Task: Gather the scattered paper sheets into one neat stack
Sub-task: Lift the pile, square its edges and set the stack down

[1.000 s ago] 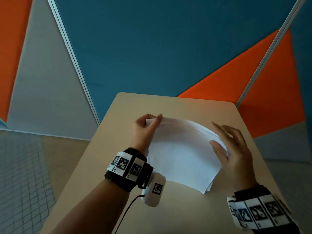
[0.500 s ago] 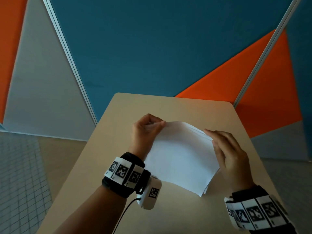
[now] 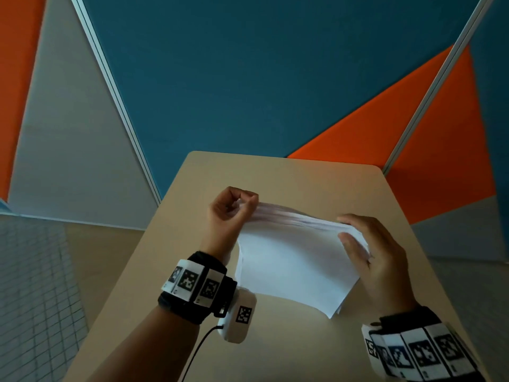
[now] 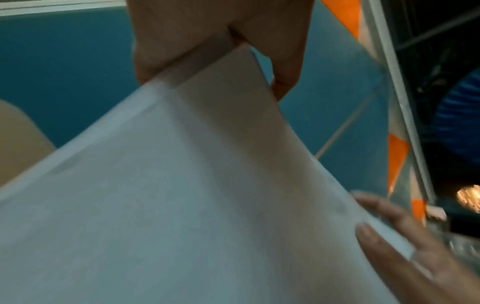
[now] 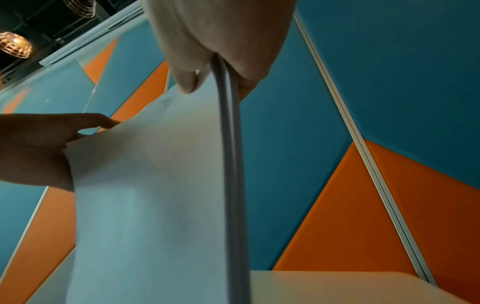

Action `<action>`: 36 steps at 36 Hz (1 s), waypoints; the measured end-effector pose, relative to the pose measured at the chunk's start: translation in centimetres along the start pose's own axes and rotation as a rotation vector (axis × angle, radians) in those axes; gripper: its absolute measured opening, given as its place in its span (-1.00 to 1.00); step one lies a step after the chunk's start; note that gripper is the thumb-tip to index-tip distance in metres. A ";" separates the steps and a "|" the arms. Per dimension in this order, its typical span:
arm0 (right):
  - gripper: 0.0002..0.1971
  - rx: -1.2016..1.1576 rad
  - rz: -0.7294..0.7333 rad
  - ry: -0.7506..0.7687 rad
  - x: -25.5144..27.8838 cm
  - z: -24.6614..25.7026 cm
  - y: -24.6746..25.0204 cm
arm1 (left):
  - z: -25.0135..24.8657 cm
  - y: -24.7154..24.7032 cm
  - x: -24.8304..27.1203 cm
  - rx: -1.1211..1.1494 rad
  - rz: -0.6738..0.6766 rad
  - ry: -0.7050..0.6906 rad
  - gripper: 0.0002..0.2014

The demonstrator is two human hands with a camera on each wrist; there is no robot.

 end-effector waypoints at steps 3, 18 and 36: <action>-0.63 0.037 0.090 0.053 0.0 0.3 -0.1 | 0.3 -0.5 0.4 -0.062 -0.054 -0.027 -0.85; -0.73 0.023 0.063 0.017 0.3 0.3 0.2 | 0.9 -0.1 -0.5 -0.020 -0.197 0.018 -0.80; -0.53 -0.962 0.290 -0.755 1.1 -2.8 0.0 | 2.8 1.9 -0.2 -0.226 0.387 0.304 -0.72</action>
Point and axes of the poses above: each hand's wrist, its own x-axis away from the middle knuckle, its own y-axis out of the back of the hand, z = x × y, the point moved 1 cm from there along -x, towards the middle knuckle, and after that the axes turned 1 degree about z, right-handed, at the moved point
